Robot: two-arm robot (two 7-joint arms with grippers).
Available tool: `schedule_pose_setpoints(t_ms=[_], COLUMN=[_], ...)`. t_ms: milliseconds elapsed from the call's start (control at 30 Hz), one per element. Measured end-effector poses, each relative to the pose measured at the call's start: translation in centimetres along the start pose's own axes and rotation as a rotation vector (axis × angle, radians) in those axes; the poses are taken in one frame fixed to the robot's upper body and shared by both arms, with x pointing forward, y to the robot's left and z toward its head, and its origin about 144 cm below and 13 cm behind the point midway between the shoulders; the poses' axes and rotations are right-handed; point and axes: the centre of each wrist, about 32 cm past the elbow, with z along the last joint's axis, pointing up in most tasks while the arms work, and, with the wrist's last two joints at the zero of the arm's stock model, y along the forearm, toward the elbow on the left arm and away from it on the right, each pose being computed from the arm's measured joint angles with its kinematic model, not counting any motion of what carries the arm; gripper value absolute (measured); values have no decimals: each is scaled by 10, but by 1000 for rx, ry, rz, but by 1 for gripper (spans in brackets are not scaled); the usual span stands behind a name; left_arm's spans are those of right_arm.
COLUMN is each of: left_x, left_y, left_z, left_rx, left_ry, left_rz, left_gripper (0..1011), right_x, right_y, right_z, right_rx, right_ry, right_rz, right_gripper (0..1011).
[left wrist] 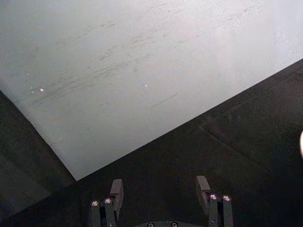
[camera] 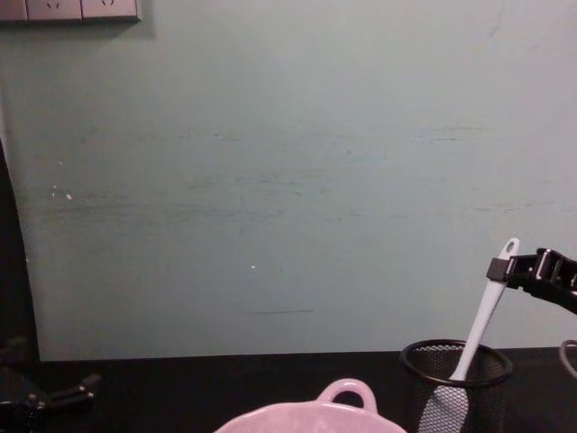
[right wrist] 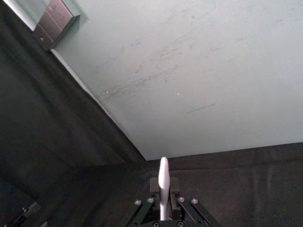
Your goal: Use the one hand to pick up the spoon and stir the clear water in the bowl.
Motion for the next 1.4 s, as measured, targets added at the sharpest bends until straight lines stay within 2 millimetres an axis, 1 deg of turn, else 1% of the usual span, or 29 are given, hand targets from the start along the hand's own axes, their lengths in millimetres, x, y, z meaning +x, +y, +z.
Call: schedule_pose_setpoints(t_ms=[200, 333, 367, 567, 767, 867, 967, 1067, 1100, 1167, 1400], left_x=[0, 0, 0, 0, 0, 0, 0, 0, 0, 0, 0], left_y=[0, 0, 0, 0, 0, 0, 0, 0, 0, 0, 0], left_z=[0, 0, 0, 0, 0, 0, 0, 0, 0, 0, 0], left_rx=[0, 0, 0, 0, 0, 0, 0, 0, 0, 0, 0], left_ry=[0, 0, 0, 0, 0, 0, 0, 0, 0, 0, 0], left_rz=[0, 0, 0, 0, 0, 0, 0, 0, 0, 0, 0], left_gripper=[1011, 1011, 1011, 1011, 1011, 1011, 1011, 1011, 1011, 1011, 1011], right_x=[0, -2, -6, -17, -34, -42, -53, -62, -62, -70, -85], right_y=[0, -2, -4, -13, -25, -28, -32, -34, -34, -33, -29], right_z=[0, 2, 6, 18, 40, 48, 60, 69, 69, 75, 85], right_rx=[0, 5, 12, 25, 26, 20, 11, -2, -2, -19, -39], right_ry=[0, -30, -63, -122, -184, -206, -252, -282, -282, -302, -337], right_rz=[0, 4, 11, 13, 24, 28, 39, 57, 57, 83, 146], right_gripper=[122, 123, 122, 122, 122, 121, 122, 122, 122, 122, 122])
